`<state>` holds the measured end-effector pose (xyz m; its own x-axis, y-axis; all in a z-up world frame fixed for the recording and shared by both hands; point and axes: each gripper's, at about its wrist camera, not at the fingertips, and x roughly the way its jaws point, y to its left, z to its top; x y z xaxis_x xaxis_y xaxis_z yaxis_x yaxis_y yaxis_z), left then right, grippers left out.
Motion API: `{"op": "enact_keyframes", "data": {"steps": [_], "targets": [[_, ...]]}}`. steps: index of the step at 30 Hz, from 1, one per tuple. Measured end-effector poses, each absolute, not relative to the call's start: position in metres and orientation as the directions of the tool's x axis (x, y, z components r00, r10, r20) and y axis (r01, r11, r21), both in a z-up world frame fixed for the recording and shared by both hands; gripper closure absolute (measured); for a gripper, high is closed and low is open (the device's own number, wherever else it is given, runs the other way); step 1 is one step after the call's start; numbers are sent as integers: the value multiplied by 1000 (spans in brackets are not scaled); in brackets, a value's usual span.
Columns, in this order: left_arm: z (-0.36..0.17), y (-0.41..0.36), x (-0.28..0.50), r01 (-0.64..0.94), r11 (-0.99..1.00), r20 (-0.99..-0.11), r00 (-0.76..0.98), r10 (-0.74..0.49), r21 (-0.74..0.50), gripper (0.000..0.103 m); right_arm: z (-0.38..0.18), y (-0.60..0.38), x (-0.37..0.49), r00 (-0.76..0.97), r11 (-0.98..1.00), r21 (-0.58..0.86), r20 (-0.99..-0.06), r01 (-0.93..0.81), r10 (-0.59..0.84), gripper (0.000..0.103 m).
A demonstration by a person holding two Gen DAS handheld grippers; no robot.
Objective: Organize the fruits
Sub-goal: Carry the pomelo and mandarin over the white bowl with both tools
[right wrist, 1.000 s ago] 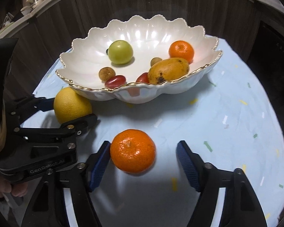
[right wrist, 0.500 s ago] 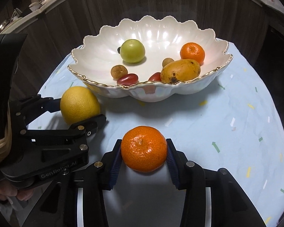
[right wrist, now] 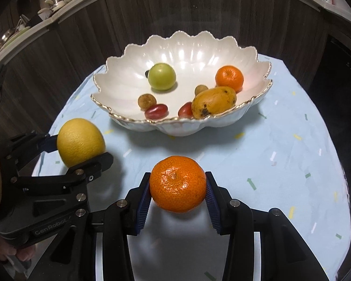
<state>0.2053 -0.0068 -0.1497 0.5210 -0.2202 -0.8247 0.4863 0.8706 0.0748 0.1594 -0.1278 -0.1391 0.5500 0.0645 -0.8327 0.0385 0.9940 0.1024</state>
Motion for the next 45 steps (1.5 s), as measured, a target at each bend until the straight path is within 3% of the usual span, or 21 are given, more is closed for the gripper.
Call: {"op": "enact_keyframes", "data": {"steps": [23, 45], "targets": [[-100, -22, 189, 384, 919, -788, 592, -169, 91, 43, -93, -158, 150, 628, 992, 102, -778, 68, 37, 59], [-68, -48, 226, 341, 937, -761, 628, -165, 78, 43, -60, -197, 193, 688, 991, 85, -726, 99, -7, 59]]}}
